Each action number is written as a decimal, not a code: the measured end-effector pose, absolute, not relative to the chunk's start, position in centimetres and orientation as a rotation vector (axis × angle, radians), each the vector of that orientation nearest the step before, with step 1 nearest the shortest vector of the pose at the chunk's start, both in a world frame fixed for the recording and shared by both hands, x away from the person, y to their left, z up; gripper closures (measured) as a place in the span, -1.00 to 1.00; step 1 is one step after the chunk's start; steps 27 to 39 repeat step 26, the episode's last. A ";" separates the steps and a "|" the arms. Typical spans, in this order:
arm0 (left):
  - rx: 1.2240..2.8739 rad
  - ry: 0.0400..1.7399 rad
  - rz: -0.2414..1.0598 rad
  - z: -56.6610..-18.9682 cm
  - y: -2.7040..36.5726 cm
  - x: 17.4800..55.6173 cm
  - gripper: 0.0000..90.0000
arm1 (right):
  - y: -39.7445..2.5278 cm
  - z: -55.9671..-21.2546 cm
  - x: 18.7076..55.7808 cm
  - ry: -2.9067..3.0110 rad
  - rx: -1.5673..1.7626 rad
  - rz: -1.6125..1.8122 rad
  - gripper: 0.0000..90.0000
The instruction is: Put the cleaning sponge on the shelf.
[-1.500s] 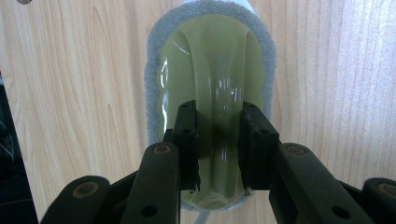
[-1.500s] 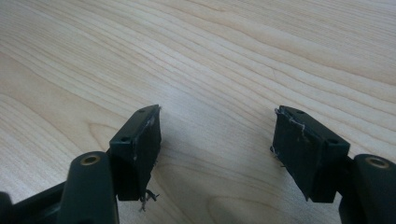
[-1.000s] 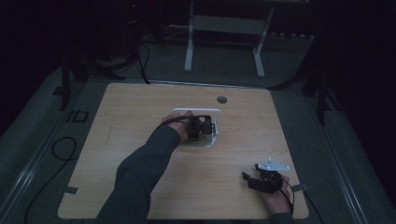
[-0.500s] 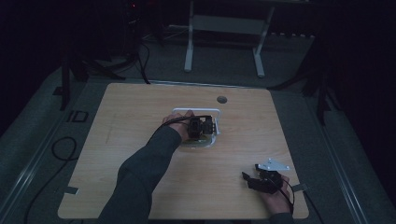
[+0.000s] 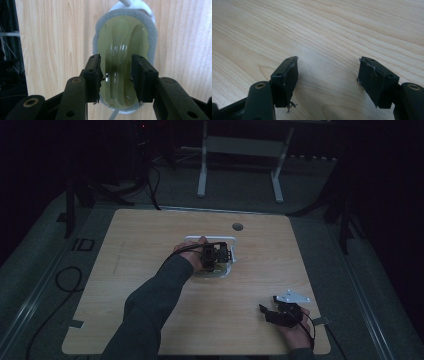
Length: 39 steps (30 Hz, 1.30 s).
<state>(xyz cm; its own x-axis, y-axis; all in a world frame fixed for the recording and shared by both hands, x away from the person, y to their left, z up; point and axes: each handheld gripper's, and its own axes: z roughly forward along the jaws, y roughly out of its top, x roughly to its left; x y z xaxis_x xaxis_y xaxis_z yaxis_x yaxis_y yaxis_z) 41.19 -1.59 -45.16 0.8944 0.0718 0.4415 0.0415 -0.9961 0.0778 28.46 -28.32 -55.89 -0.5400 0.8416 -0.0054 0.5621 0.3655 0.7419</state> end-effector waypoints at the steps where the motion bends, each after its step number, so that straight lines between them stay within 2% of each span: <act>1: 2.991 0.096 0.693 -45.1 -1.5 41.1 0.31 | -28.3 -55.9 28.5 2.248 1.224 0.993 -0.30; 5: 2.997 0.097 0.672 -44.7 -1.3 40.7 0.27 | -28.3 -55.9 28.5 2.248 1.223 0.992 -0.30; 13: 2.943 0.163 0.564 -43.2 -0.3 40.1 0.38 | -28.3 -55.9 28.5 2.247 1.222 0.993 -0.30; 24: 2.753 0.304 0.371 -41.2 2.4 39.3 0.41 | -28.3 -55.9 28.5 2.247 1.221 0.994 -0.29; 39: 2.728 0.331 0.358 -41.0 3.2 39.0 0.38 | -28.3 -55.9 28.5 2.247 1.222 0.994 -0.30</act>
